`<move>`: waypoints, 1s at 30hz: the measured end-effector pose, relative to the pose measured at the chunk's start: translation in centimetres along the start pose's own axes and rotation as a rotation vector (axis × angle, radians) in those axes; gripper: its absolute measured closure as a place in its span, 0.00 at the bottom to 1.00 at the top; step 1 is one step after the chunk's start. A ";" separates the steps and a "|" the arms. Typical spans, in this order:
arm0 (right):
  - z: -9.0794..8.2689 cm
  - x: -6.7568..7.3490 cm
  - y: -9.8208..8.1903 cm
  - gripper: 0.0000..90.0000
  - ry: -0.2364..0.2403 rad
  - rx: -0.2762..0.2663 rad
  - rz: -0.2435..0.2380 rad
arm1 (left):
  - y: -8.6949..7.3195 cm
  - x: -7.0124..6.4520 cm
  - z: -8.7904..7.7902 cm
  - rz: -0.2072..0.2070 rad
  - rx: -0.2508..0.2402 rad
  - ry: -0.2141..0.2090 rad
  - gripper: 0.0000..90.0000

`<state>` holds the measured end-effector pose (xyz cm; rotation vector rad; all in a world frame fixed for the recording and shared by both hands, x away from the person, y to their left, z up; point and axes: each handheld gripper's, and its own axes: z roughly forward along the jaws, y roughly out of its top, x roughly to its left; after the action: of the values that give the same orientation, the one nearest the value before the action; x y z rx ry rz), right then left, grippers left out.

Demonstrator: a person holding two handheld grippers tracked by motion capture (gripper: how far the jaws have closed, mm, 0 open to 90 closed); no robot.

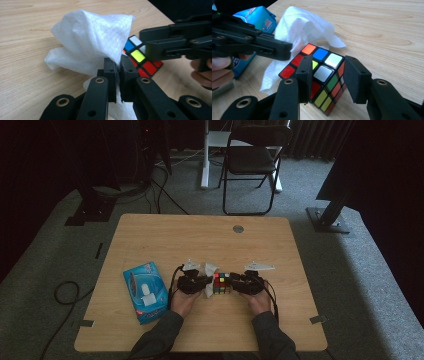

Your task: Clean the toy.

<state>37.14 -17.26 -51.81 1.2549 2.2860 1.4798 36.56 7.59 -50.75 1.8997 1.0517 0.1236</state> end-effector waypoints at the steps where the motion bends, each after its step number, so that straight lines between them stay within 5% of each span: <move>1: 0.0 0.0 0.0 0.66 0.000 0.000 0.000 | -0.1 -0.1 0.0 0.002 0.000 -0.007 0.95; 7: 0.0 0.0 0.0 0.66 0.001 -0.003 0.001 | -1.0 0.0 0.6 -0.015 0.031 -0.025 0.95; 18: 0.0 -0.1 -0.1 0.66 0.003 -0.006 0.004 | -2.2 0.8 2.8 0.012 0.124 0.033 0.95; 30: 0.0 0.0 -0.1 0.66 0.000 -0.008 0.005 | -2.3 0.3 2.2 0.027 0.091 0.053 0.95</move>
<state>37.10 -17.27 -51.89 1.2589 2.2771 1.4891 36.38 6.76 -53.86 2.0032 1.0830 0.1440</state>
